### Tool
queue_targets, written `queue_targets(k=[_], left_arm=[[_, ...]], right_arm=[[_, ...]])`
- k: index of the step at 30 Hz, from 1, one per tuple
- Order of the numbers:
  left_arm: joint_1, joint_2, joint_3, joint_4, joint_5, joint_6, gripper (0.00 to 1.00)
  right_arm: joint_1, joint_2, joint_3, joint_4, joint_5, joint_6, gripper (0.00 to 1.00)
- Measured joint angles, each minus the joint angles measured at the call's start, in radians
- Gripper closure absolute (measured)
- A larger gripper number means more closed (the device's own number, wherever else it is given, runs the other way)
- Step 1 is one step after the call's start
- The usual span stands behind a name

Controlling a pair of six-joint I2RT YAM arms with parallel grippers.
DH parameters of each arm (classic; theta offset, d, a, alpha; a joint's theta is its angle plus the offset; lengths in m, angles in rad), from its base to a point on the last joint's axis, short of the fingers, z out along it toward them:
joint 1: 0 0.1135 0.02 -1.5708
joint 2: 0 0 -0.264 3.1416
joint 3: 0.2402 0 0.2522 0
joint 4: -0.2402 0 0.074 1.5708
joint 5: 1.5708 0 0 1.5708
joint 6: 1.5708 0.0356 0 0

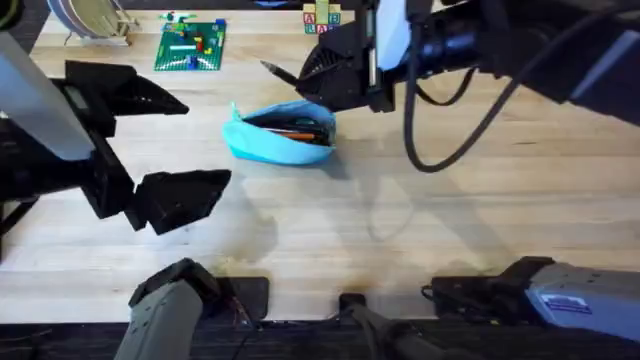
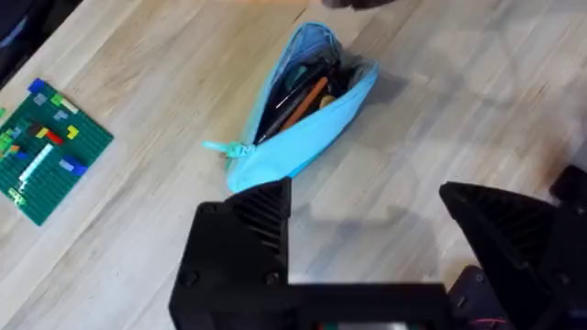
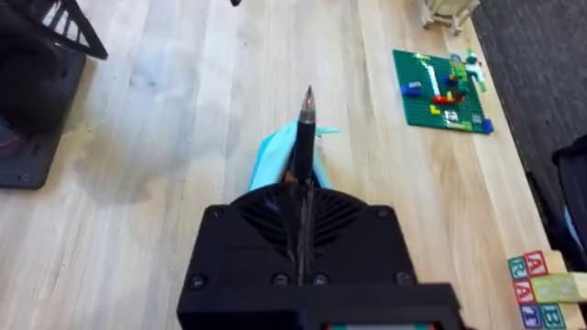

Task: Unzip the bag, pick up the pens from the table one at a time and place them inside, then zip the bag closed.

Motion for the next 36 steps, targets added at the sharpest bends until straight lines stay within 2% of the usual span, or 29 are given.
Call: queue_targets(k=[8,31,36], left_arm=[[0.000,0.000,0.000,0.000,0.000,0.000,0.007],[0.000,0.000,0.000,0.000,0.000,0.000,0.006],[0.000,0.000,0.000,0.000,0.000,0.000,0.006]], right_arm=[[0.039,0.089,0.000,0.050,0.000,-0.004,0.969],[0.039,0.367,0.000,0.197,0.002,-0.007,0.969],[0.039,0.384,0.000,0.197,0.004,-0.007,0.969]])
